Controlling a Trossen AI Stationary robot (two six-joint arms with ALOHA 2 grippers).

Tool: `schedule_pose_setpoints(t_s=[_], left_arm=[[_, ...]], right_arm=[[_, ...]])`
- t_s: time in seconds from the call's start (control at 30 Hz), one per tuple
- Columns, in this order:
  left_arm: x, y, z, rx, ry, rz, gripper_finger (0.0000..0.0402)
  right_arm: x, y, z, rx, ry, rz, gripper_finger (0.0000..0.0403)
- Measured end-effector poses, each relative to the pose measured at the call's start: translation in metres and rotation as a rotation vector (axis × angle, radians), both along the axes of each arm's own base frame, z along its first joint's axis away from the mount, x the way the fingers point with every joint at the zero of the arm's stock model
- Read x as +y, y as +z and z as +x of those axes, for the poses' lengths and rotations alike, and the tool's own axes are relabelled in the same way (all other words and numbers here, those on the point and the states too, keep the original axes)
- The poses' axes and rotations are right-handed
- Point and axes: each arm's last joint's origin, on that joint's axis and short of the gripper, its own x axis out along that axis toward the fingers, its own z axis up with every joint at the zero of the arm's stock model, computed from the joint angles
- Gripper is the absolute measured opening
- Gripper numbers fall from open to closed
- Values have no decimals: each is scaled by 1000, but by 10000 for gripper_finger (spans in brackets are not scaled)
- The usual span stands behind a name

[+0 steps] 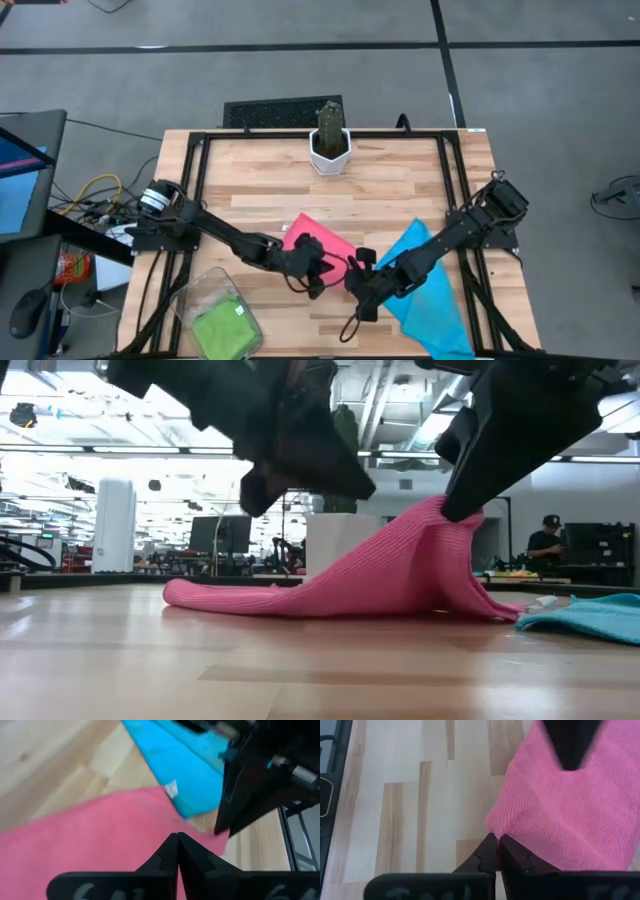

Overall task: Fold microfiber towels
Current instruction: Fold the pink microfiber cloth

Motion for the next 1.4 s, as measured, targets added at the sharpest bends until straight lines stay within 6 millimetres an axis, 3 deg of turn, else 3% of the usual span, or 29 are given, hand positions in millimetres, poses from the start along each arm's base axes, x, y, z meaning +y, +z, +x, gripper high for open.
schedule_pose_setpoints(t_s=[0.3,0.63,1.2,1.4], left_arm=[[-21,-31,-4,84,12,-47,0],[-24,-47,-6,137,7,-24,0],[-26,-60,-2,125,6,-18,0],[-21,-55,-3,153,-3,-8,0]], right_arm=[[0,0,0,-1,0,0,32],[1,3,6,-61,37,7,34],[-32,11,35,-176,72,-22,32],[-37,-2,47,-176,79,9,32]])
